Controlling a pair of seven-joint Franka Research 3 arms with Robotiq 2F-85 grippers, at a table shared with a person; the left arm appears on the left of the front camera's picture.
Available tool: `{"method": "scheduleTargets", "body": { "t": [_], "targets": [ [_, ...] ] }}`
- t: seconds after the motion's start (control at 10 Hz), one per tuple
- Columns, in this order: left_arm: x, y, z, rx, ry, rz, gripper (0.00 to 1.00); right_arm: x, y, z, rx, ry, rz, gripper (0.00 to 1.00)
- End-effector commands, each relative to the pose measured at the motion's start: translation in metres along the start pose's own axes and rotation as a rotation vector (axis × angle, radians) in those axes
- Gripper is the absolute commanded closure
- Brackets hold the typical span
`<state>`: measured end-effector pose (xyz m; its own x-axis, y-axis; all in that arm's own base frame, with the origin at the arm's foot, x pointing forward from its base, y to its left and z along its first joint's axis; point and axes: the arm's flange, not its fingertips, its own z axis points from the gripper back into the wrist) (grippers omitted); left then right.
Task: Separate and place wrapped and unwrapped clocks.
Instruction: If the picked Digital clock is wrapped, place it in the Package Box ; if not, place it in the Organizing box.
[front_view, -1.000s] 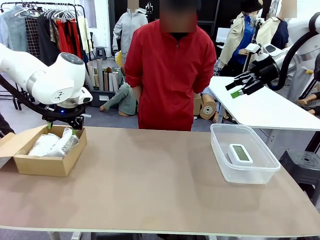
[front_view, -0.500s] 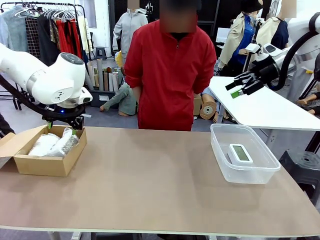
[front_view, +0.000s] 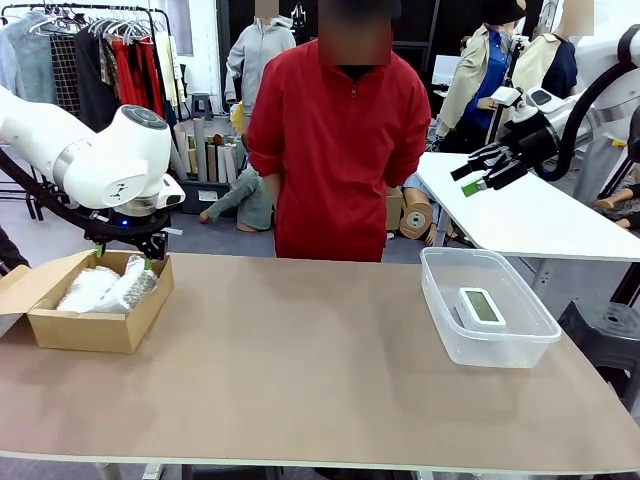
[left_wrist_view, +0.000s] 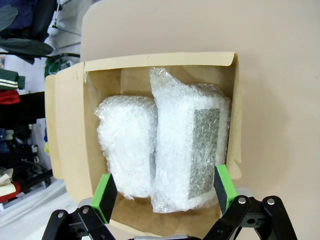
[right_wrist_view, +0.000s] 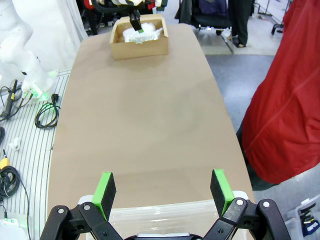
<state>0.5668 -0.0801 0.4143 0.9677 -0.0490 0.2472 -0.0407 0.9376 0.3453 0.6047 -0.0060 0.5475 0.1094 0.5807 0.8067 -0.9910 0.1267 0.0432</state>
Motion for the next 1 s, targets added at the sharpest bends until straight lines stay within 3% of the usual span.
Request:
{"method": "scheduleTargets", "body": {
  "t": [0.0, 0.4, 0.6, 0.8, 0.9],
  "targets": [
    [0.000, 0.002, 0.001, 0.002, -0.002, 0.002, 0.00, 0.003, 0.000, 0.000, -0.003, 0.000, 0.002, 0.00],
    [0.000, 0.000, 0.000, 0.000, 0.000, 0.000, 0.00, 0.003, 0.000, 0.000, -0.003, 0.000, 0.002, 0.00],
    [-0.001, 0.006, 0.016, -0.125, 0.095, -0.158, 0.00, 0.003, 0.000, 0.000, -0.003, 0.000, 0.002, 0.00],
    [0.004, 0.019, 0.031, -0.236, 0.112, -0.300, 0.00, 0.003, 0.000, 0.000, -0.003, 0.000, 0.002, 0.00],
    [0.009, 0.030, 0.038, -0.346, 0.160, -0.384, 0.00, 0.003, 0.000, 0.000, -0.003, 0.000, 0.002, 0.00]
  ]
}}
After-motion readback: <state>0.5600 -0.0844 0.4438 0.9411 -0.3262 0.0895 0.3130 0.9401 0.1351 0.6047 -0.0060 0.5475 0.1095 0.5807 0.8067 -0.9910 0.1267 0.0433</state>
